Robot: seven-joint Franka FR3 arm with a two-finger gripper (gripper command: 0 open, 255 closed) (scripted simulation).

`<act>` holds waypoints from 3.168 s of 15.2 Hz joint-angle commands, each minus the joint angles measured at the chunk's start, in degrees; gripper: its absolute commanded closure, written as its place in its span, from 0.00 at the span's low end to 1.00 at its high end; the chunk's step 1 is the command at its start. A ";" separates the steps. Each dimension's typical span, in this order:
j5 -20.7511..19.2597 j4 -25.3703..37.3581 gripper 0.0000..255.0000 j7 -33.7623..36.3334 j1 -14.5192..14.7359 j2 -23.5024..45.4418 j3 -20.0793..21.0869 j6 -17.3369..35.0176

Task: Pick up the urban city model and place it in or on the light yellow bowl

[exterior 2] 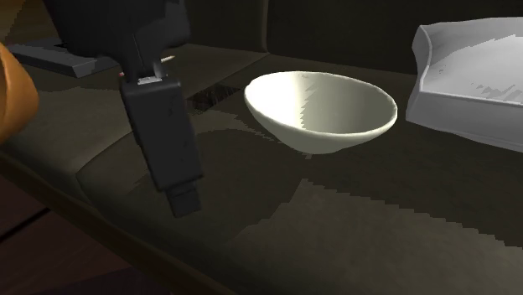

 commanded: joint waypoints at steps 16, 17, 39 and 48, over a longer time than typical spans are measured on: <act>6.24 22.58 0.00 15.82 5.92 23.99 14.56 0.95; 6.08 24.40 0.00 16.84 6.26 25.71 15.37 0.86; 5.02 25.82 1.00 20.67 8.04 32.41 18.40 6.06; 5.00 27.33 1.00 20.73 8.02 32.38 18.37 4.54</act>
